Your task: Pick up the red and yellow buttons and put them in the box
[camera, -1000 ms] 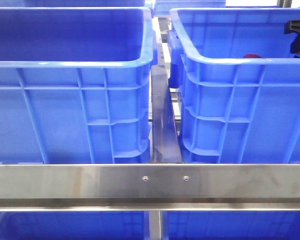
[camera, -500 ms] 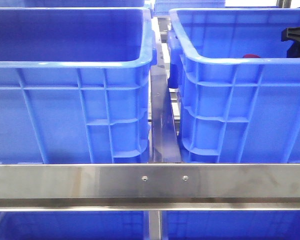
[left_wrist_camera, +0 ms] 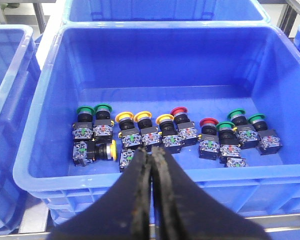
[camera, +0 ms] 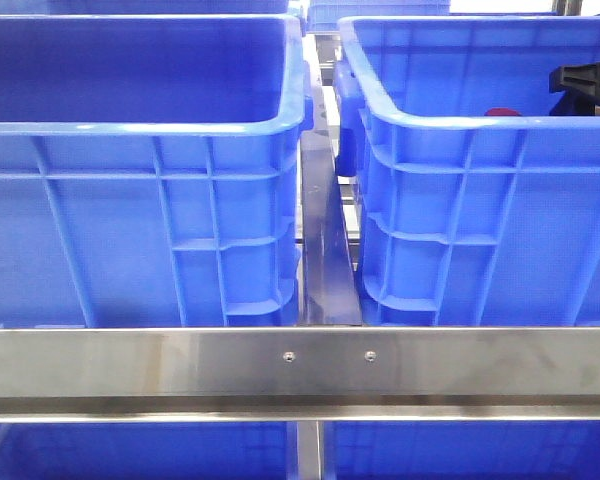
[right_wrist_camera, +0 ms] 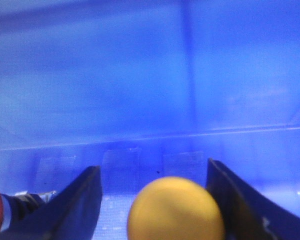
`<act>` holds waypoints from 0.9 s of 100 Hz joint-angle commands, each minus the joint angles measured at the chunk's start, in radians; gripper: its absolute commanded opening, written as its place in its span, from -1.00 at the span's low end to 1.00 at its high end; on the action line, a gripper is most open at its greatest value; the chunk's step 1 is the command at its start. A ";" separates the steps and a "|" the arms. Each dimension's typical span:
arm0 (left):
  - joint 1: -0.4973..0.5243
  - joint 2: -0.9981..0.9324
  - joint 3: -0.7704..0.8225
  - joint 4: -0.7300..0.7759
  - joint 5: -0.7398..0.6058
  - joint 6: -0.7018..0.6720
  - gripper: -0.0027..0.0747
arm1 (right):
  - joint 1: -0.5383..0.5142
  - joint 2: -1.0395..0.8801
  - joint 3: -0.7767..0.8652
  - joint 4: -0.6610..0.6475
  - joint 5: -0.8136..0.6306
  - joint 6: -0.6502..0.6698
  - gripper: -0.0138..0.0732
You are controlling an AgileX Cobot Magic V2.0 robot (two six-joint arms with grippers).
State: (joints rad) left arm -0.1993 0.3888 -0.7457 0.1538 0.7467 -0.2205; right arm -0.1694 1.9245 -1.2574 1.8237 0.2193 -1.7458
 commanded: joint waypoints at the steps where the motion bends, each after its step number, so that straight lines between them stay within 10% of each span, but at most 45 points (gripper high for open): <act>1: 0.004 0.009 -0.023 0.003 -0.076 -0.009 -0.98 | -0.005 -0.088 -0.021 0.038 0.038 -0.010 0.43; 90: 0.004 0.009 -0.023 0.003 -0.076 -0.009 -0.98 | -0.005 -0.933 0.457 0.036 0.029 -0.010 0.43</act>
State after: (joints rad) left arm -0.1993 0.3888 -0.7457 0.1538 0.7467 -0.2205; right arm -0.1694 1.0974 -0.8366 1.8221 0.2123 -1.7458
